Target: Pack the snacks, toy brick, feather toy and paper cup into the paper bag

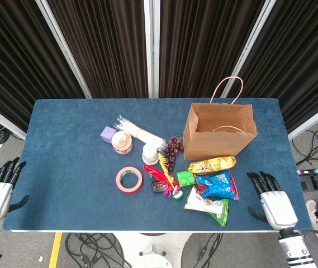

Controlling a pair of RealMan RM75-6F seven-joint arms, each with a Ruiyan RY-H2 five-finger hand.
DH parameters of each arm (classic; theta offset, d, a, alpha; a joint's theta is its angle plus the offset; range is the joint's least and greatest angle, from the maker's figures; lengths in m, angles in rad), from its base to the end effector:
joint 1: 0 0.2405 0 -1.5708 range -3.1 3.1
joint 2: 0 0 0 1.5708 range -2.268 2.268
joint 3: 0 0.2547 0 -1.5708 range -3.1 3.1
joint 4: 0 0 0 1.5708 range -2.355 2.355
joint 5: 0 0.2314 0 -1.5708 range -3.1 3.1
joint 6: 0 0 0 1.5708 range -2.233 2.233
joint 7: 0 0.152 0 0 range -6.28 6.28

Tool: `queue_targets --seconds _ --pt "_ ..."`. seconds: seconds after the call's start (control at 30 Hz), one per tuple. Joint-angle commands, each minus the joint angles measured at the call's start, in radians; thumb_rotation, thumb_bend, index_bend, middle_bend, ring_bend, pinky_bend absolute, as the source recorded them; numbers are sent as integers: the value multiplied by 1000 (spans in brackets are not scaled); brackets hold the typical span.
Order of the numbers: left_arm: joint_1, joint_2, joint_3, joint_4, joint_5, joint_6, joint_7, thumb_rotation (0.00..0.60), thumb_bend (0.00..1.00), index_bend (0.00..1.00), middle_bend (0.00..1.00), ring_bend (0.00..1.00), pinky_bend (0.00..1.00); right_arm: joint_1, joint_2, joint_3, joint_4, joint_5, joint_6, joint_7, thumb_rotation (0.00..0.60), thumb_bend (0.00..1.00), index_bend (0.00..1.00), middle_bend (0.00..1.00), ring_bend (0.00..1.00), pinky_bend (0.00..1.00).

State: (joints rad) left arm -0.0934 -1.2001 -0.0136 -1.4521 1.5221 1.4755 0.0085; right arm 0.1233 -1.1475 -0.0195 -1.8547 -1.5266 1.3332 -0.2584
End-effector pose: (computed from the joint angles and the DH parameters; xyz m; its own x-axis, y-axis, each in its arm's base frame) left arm -0.3428 0.1872 0.1212 0.4774 0.0377 0.8779 0.8786 -0.0325 -0.4764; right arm -0.2573 -0.1755 0.0789 0.4003 -0.2099 0.8920 -0.9157 -0.1303 0.3802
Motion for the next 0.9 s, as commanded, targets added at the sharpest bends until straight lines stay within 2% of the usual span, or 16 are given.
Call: queue_targets --seconds 0.03,0.3,0.5,0.9 --pt "2 -1 1 7 -2 -1 -8 600 257 99 84 25 165 4 -50 -19 -50 39 -38 -94 600 150 87 143 22 136" --pt "8 -3 2 34 -10 -4 -36 600 256 99 84 25 165 -10 -155 -44 -36 69 -47 -177 600 151 160 289 88 170" --pt "12 -5 4 60 -17 -8 -60 600 256 99 85 25 165 -15 -216 -46 3 68 -38 -202 600 152 207 315 89 130" --pt "18 -25 5 130 -15 -3 -97 600 256 99 84 25 165 -15 -327 -34 110 59 -21 -223 600 157 221 341 89 63"
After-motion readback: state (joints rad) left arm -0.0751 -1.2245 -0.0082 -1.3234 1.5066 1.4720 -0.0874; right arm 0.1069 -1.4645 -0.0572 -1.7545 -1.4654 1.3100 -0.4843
